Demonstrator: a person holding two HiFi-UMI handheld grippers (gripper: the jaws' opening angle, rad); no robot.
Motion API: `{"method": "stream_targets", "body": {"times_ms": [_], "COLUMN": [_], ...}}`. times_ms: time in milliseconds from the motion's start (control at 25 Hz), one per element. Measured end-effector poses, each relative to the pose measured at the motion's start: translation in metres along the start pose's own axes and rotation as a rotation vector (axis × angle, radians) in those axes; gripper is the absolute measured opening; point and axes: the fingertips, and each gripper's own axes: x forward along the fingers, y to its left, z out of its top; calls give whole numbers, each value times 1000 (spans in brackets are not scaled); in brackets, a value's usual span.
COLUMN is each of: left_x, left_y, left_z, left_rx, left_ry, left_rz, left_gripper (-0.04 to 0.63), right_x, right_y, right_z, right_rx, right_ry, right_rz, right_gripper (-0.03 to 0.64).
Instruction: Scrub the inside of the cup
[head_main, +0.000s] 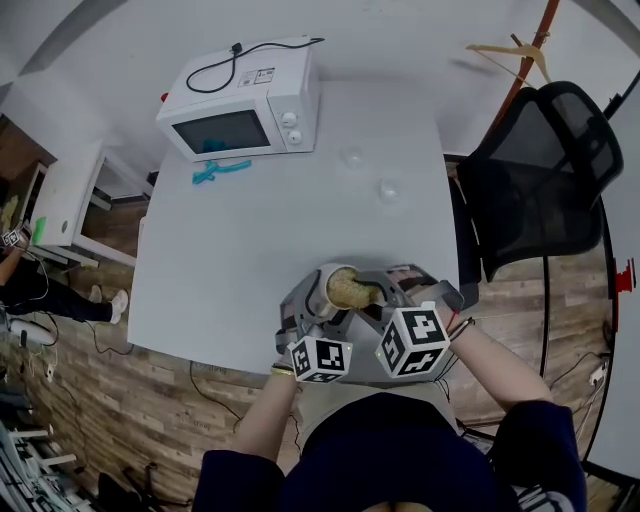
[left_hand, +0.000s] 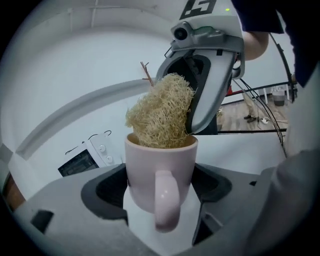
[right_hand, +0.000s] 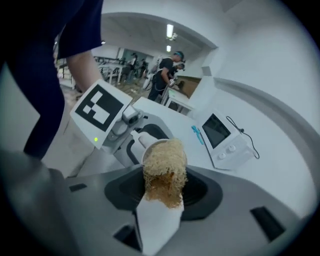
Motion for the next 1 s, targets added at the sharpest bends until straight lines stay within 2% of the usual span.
{"method": "stream_targets", "body": {"times_ms": [120, 360, 640, 1000], "left_x": [-1, -4, -10, -16], "left_y": [-2, -2, 2, -3], "left_z": [4, 1, -5, -19], "left_rx": [50, 64, 87, 137], "left_ry": [-8, 3, 10, 65], "left_rz": [-1, 1, -2, -41], "left_gripper": [391, 391, 391, 391], "right_x": [4, 9, 14, 22], "right_y": [5, 6, 7, 22], "right_z": [-2, -3, 3, 6], "right_rx": [-165, -388, -681, -991], "right_ry": [64, 134, 149, 181], "right_rz": [13, 30, 25, 66], "right_gripper": [180, 179, 179, 179]}}
